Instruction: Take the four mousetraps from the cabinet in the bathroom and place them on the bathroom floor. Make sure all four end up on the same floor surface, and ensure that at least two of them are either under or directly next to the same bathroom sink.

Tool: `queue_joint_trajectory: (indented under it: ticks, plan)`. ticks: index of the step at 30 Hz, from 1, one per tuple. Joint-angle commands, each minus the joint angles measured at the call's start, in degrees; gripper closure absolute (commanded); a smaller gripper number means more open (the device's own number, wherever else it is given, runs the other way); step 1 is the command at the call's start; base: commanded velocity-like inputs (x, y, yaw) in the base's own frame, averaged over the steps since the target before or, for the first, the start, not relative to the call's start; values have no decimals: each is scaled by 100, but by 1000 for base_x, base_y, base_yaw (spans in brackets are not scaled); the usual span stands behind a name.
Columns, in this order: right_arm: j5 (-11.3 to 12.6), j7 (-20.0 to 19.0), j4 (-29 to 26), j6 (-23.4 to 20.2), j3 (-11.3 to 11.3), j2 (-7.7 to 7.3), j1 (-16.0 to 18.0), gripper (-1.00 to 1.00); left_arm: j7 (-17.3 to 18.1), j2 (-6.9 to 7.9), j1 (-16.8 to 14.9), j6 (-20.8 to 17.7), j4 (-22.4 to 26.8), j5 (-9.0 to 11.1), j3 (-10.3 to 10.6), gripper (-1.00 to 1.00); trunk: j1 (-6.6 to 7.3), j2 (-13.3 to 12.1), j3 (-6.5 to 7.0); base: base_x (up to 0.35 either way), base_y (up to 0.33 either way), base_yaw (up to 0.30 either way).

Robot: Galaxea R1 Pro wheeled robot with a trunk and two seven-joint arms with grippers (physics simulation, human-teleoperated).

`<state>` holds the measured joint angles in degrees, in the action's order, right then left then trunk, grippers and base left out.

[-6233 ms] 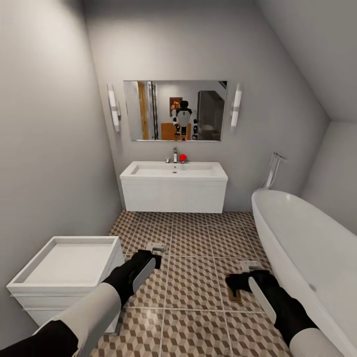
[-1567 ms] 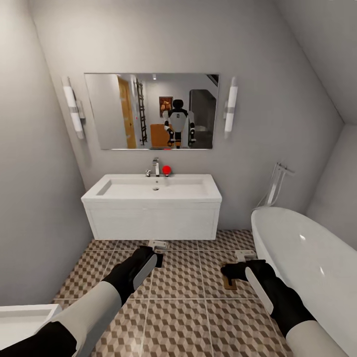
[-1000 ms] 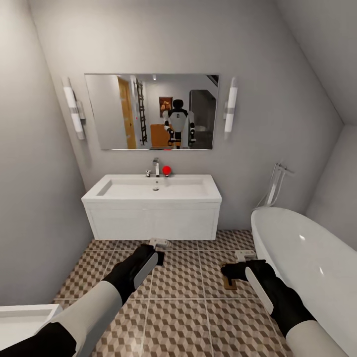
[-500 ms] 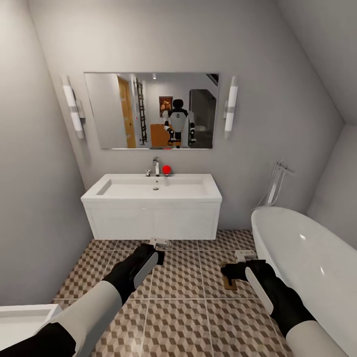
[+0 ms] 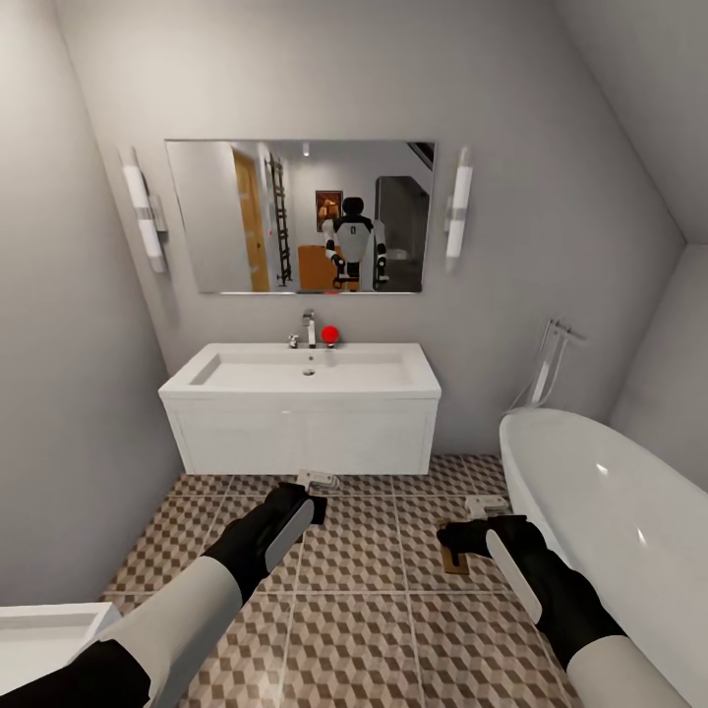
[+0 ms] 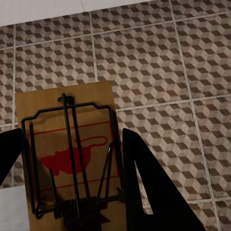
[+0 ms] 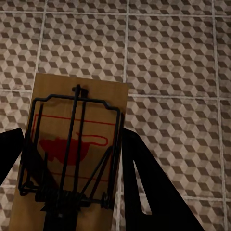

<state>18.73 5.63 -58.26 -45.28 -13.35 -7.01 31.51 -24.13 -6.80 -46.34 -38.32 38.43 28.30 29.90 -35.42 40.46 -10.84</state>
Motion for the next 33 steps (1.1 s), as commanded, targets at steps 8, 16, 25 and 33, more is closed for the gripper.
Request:
queue_joint_trajectory:
  ticks: [8,16,25,33]
  plan:
    - [73,86,-10,-7,-17,-9,9,100,-40,3,-7,-17,9,44,25,100,-178,331,-154,0,0,0]
    - [69,103,-36,-31,-11,-7,7,100,-39,7,-1,-130,131,52,25,100,-354,652,-297,0,0,0]
    - [114,73,-505,-65,-13,-10,-12,100,-39,18,16,-708,686,45,-16,100,-551,1013,-461,0,0,0]
    - [129,67,-1253,-463,-19,-10,-46,100,-46,37,19,-935,1135,38,-235,100,-727,1334,-659,0,0,0]
